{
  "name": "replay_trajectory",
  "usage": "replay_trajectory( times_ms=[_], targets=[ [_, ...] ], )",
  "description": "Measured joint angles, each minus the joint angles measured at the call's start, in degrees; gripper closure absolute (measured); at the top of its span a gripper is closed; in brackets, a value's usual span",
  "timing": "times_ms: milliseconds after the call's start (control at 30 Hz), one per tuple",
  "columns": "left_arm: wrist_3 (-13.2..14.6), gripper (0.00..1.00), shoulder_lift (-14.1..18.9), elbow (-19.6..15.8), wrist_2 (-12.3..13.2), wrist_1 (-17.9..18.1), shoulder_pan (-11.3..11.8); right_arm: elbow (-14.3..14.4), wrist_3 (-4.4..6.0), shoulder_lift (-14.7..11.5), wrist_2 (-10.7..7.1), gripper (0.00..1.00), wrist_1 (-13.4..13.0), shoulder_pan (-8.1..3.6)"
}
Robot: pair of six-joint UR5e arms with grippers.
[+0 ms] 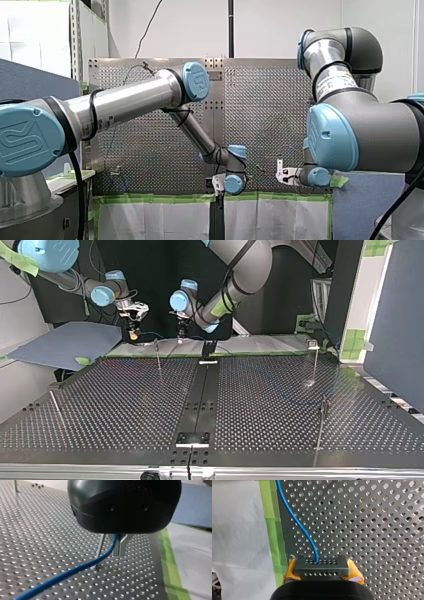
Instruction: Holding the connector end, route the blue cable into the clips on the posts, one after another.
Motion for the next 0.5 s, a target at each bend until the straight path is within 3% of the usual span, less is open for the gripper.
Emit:
replay_trajectory(
  times_ms=[200,500],
  targets=[
    [-0.2,1.0,-1.5,2.3,0.3,-1.3,-0.2,0.0,-0.02,-0.1,-2.7,1.0,0.3,-1.58],
    [-0.7,1.0,-1.6,6.9,-1.0,-3.6,-0.8,-0.3,0.39,-0.1,-3.16,1.0,0.4,-3.25]
  ],
)
